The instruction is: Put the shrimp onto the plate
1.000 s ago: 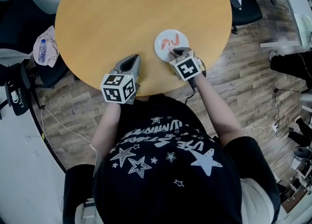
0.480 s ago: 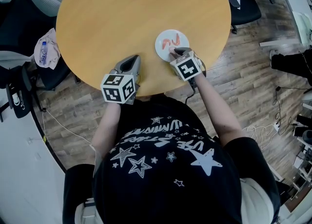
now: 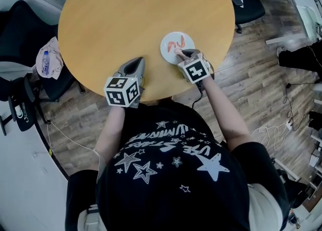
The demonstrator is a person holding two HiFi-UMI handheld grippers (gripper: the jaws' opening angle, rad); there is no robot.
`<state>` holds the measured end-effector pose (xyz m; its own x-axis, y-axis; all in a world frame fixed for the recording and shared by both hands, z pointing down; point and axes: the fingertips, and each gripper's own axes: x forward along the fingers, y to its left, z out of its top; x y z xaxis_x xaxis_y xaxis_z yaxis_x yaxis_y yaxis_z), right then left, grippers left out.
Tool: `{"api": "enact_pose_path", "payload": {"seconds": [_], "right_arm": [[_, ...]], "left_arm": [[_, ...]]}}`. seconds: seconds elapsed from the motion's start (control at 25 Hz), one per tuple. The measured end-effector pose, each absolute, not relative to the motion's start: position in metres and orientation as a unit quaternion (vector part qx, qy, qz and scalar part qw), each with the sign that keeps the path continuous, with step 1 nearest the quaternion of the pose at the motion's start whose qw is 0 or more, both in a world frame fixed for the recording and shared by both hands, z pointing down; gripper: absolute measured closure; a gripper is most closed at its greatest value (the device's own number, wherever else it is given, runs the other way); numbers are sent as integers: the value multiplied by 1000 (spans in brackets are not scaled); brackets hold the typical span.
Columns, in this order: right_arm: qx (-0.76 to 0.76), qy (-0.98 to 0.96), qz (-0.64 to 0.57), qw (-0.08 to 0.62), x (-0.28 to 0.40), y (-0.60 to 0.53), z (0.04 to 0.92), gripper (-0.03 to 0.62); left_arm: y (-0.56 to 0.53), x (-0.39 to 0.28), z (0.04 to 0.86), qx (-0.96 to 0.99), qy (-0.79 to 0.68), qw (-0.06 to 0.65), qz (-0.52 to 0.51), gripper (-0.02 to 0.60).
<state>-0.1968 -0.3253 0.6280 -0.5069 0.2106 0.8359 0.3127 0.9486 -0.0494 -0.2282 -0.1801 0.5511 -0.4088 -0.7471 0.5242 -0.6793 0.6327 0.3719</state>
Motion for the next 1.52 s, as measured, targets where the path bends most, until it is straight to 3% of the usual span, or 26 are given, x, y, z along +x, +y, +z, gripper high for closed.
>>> {"api": "enact_pose_path", "payload": {"seconds": [0.92,1.52], "right_arm": [[44,-907,11,420,-156,-309,563,499],[145,-910,59,383,-102,-215,543,502]], "left_arm": [[-144,-238,510,561,-769,305,-31,580],[-79,-207,502,641,-706,300,-14,580]]}}
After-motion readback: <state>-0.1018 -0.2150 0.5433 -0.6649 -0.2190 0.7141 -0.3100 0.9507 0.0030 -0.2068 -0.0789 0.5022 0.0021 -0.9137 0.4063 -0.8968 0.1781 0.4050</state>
